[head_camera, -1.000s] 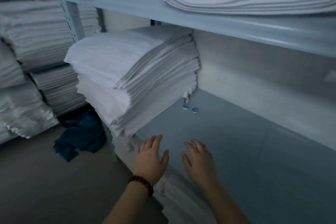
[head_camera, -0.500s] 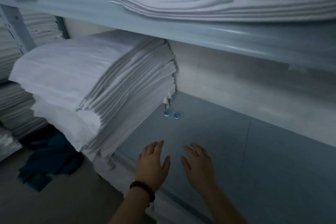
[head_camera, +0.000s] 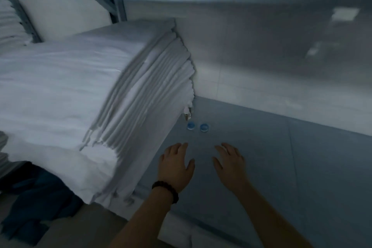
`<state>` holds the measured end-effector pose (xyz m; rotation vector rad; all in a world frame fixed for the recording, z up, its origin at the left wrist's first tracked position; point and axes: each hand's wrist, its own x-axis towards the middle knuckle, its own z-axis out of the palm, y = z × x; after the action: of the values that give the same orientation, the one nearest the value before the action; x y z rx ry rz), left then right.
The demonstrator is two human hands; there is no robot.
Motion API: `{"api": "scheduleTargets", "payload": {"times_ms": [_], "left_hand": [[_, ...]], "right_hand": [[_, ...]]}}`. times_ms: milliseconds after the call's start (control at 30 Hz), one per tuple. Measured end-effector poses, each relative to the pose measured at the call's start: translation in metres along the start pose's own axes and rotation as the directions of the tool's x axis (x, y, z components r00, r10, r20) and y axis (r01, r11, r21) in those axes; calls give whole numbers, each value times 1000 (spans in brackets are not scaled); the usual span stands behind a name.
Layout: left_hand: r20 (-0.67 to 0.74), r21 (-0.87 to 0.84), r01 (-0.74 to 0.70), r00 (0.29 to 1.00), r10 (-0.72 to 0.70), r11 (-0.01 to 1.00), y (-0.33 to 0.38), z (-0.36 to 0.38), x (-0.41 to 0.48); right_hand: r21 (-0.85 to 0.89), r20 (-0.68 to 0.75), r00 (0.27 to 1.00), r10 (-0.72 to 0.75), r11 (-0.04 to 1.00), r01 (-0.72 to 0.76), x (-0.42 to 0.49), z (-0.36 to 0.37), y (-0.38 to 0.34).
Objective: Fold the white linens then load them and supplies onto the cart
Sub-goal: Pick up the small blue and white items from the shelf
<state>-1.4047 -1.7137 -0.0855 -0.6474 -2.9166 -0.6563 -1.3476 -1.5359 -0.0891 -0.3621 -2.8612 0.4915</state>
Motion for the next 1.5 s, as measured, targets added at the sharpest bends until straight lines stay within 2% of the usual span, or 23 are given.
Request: {"api": "scheduleTargets", "payload": {"times_ms": [133, 267, 400, 500, 733, 1000, 1267, 1500], "left_hand": [[12, 53, -33, 999, 32, 998, -16, 40, 42], [110, 75, -27, 994, 18, 997, -29, 84, 92], [229, 149, -49, 973, 14, 988, -36, 117, 145], [295, 197, -97, 955, 36, 976, -38, 135, 180], [344, 231, -104, 939, 19, 967, -53, 157, 215], [352, 232, -126, 935, 38, 965, -48, 153, 176], [507, 204, -86, 861, -30, 975, -29, 128, 82], [546, 191, -98, 837, -23, 977, -15, 109, 2]], "right_hand": [[21, -49, 999, -14, 1000, 15, 37, 41, 22], [-3, -57, 998, 3, 1000, -3, 86, 80, 45], [-124, 26, 999, -21, 992, 24, 137, 109, 61], [-147, 124, 992, -36, 988, 54, 169, 126, 67], [-214, 302, 952, -46, 970, 114, 203, 146, 73], [-245, 336, 939, -69, 957, 158, 172, 140, 63], [-248, 450, 892, -33, 955, 161, 79, 121, 47], [-208, 470, 882, -25, 968, 138, -7, 108, 41]]}}
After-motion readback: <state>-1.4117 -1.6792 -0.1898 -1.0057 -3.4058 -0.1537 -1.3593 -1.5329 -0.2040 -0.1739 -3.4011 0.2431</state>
